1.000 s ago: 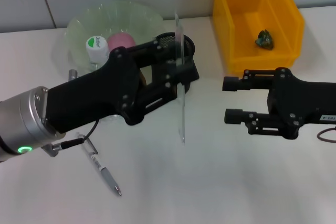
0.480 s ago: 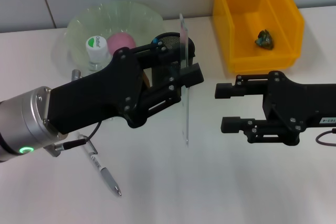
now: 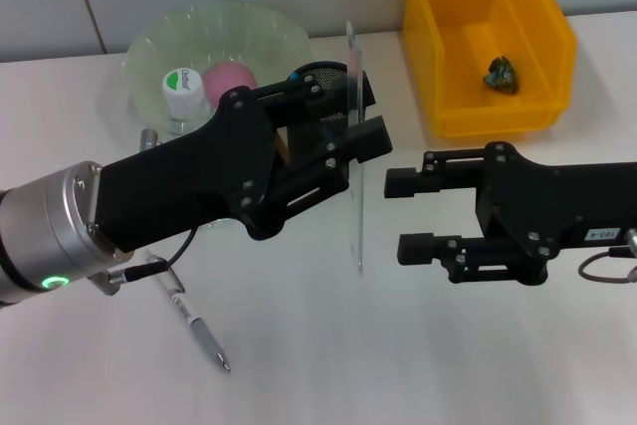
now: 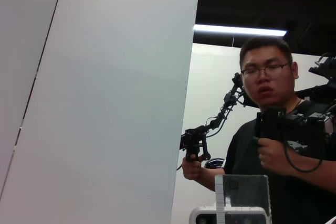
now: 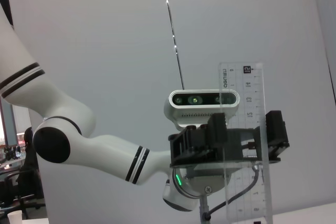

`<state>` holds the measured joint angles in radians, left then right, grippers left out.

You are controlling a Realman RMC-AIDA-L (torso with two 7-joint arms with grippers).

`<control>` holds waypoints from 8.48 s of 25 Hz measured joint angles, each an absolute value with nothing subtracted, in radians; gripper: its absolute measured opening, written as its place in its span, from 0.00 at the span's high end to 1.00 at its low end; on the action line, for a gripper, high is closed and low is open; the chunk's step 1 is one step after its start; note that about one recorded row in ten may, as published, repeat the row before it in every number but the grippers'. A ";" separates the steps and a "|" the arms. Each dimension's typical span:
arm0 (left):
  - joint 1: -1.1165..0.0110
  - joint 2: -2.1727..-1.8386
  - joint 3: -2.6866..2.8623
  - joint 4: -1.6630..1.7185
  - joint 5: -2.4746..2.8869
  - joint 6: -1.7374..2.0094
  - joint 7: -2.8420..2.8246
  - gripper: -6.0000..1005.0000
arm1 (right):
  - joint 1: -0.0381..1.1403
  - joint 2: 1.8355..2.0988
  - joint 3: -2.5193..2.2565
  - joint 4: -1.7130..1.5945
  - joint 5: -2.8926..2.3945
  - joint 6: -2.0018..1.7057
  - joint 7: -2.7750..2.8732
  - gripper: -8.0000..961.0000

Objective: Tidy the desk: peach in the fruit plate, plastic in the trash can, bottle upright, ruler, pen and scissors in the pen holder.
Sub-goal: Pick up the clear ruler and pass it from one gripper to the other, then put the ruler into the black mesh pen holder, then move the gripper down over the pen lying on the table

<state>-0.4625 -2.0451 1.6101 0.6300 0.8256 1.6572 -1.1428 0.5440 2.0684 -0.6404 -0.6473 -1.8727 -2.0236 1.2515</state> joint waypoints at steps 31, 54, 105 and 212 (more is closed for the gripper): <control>-0.479 -2.051 1.605 0.626 0.851 1.661 -1.160 0.56 | 0.605 2.077 -0.713 -0.578 -1.878 -1.958 1.235 0.48; -0.489 -2.046 1.607 0.623 0.854 1.659 -1.167 0.55 | 0.606 2.077 -0.716 -0.583 -1.879 -1.948 1.238 0.57; -0.426 -1.999 1.526 0.623 0.880 1.664 -1.214 0.27 | 0.584 2.071 -0.628 -0.593 -1.870 -1.884 1.238 0.60; -0.329 -1.999 1.176 0.933 1.536 1.644 -1.773 0.28 | 0.430 2.013 -0.676 -0.616 -1.592 -1.707 1.339 0.40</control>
<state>-0.3288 -1.9986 1.1756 0.9326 1.5361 1.6438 -1.7734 0.4302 2.0131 -0.6761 -0.6156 -1.5915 -1.7070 1.3387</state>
